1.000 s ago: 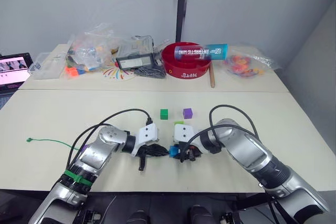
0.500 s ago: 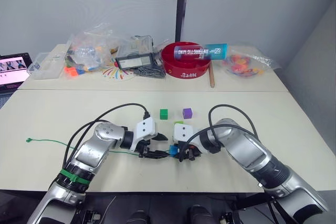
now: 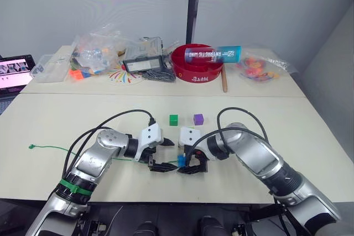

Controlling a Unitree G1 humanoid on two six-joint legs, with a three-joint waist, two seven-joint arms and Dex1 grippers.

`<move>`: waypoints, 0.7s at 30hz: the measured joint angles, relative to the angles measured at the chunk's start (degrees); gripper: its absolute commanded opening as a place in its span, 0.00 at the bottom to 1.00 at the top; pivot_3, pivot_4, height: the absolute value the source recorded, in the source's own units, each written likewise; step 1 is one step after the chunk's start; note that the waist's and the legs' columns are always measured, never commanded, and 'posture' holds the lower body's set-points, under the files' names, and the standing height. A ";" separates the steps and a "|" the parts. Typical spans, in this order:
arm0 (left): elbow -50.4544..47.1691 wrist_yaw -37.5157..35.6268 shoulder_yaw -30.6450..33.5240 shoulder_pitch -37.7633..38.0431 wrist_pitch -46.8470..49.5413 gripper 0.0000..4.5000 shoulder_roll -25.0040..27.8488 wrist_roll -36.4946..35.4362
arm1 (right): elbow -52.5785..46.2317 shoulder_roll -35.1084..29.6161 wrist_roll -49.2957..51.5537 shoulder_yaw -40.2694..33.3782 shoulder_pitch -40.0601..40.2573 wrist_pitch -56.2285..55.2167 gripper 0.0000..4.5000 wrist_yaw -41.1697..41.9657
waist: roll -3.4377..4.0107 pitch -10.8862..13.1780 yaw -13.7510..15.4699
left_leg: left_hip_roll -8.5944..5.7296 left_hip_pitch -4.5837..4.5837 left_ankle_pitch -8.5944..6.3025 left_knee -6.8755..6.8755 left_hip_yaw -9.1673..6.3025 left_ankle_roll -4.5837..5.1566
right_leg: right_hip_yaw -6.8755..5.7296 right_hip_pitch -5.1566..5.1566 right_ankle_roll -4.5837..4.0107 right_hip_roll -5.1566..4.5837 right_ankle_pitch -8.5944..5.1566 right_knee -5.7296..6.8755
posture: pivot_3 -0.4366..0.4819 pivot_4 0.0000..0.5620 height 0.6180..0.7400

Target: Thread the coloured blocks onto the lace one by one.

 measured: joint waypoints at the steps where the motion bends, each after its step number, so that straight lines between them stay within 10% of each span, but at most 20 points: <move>1: 0.25 -0.01 -0.40 -0.02 -0.17 1.00 -0.45 0.07 | -1.31 -1.70 0.88 -1.48 0.65 0.02 0.99 0.44 | 0.00 0.00 0.25 | -0.01 -0.02 0.00 0.01 -0.01 0.00 | -0.02 0.01 0.00 -0.02 0.00 -0.03 | 0.48 0.27 0.92; 19: 9.53 0.38 -4.24 -1.97 -9.00 1.00 -6.36 4.46 | -1.14 -9.06 6.99 -10.16 11.70 -11.50 0.99 0.92 | -0.02 0.01 0.16 | 0.00 0.00 -0.02 0.04 0.03 0.04 | -0.02 0.05 0.02 -0.01 0.00 -0.07 | 0.48 0.27 0.92; 21: 9.99 0.40 -4.24 -2.11 -9.52 0.88 -6.59 4.55 | -0.84 -8.85 6.67 -9.91 11.67 -11.64 1.00 0.54 | -0.01 0.01 0.23 | -0.01 0.00 -0.02 0.04 0.03 0.04 | -0.02 0.06 0.02 -0.01 0.00 -0.07 | 0.48 0.27 0.92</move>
